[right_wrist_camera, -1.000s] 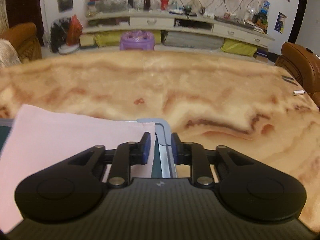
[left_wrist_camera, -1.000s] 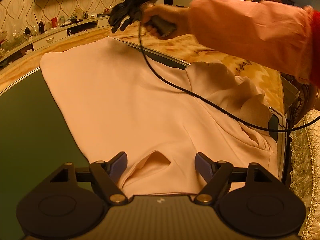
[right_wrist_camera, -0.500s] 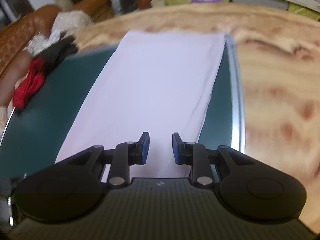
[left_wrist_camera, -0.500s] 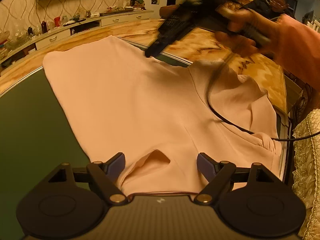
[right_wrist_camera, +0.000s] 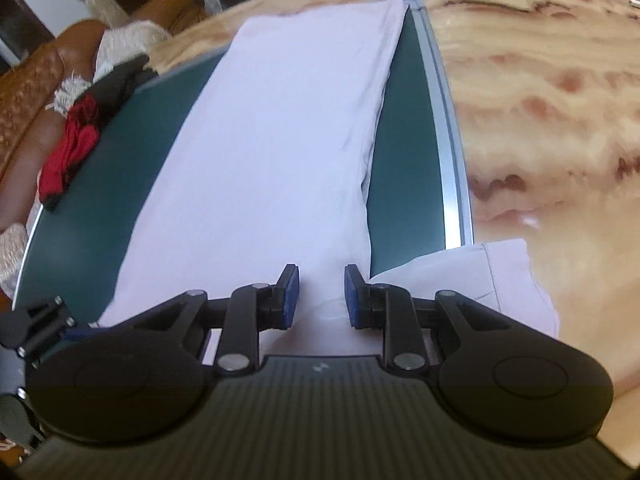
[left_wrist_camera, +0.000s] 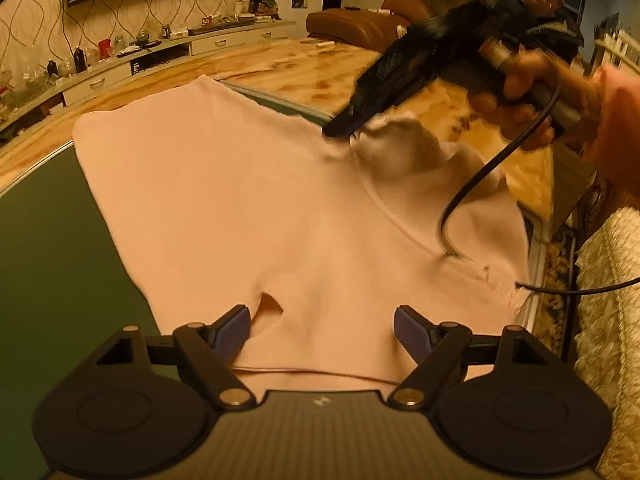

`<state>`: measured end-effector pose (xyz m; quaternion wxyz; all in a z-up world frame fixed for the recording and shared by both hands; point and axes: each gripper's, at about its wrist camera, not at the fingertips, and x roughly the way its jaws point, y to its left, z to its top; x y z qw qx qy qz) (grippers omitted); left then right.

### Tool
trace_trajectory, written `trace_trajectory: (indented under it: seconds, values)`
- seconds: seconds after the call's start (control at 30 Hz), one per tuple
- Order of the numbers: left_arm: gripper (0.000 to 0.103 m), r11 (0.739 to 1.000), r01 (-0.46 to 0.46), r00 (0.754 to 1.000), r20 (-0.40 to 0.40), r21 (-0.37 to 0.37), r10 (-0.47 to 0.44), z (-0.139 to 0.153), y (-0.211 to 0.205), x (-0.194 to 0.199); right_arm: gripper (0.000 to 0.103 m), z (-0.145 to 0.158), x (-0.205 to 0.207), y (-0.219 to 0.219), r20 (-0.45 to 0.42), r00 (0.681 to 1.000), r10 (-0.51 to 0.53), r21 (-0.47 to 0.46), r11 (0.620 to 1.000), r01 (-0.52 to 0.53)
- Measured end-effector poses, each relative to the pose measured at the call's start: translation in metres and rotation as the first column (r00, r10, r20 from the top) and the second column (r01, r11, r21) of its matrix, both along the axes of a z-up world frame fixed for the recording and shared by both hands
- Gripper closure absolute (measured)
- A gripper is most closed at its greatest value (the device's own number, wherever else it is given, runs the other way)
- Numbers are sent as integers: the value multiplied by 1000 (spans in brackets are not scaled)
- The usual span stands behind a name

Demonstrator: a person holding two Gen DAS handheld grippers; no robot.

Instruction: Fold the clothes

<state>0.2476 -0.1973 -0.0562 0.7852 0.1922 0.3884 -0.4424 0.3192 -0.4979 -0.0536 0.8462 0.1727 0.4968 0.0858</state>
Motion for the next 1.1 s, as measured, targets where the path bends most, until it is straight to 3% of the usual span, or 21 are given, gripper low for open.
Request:
trace_trajectory:
  seconds: [0.1, 0.13, 0.27, 0.4, 0.57, 0.67, 0.9, 1.1]
  values:
    - [19, 999, -2, 999, 32, 38, 1, 5, -1, -5, 73, 23, -16, -2, 70, 997, -30, 14, 999, 29]
    - [19, 999, -1, 999, 34, 36, 0, 8, -2, -7, 67, 28, -24, -4, 88, 995, -44, 18, 999, 43]
    - [19, 1000, -3, 1000, 9, 15, 3, 19, -7, -17, 64, 46, -57, -9, 92, 990, -110, -84, 989, 118]
    - [19, 1000, -21, 999, -50, -6, 21, 21, -16, -27, 64, 59, -107, -15, 59, 955, -290, -131, 946, 295]
    - [19, 999, 10, 997, -82, -41, -13, 22, -26, -49, 64, 43, -181, -52, -30, 837, -547, 18, 837, 548]
    - [19, 998, 49, 997, -58, -29, -50, 21, -38, -64, 64, 25, -206, -66, -93, 787, -610, 62, 785, 616]
    - [19, 994, 105, 992, -66, 5, -105, 12, -62, -90, 64, -11, -214, -84, -199, 718, -667, 175, 697, 696]
    - [19, 989, 134, 991, -39, 60, -131, 4, -68, -100, 64, -35, -225, -86, -225, 678, -699, 323, 603, 729]
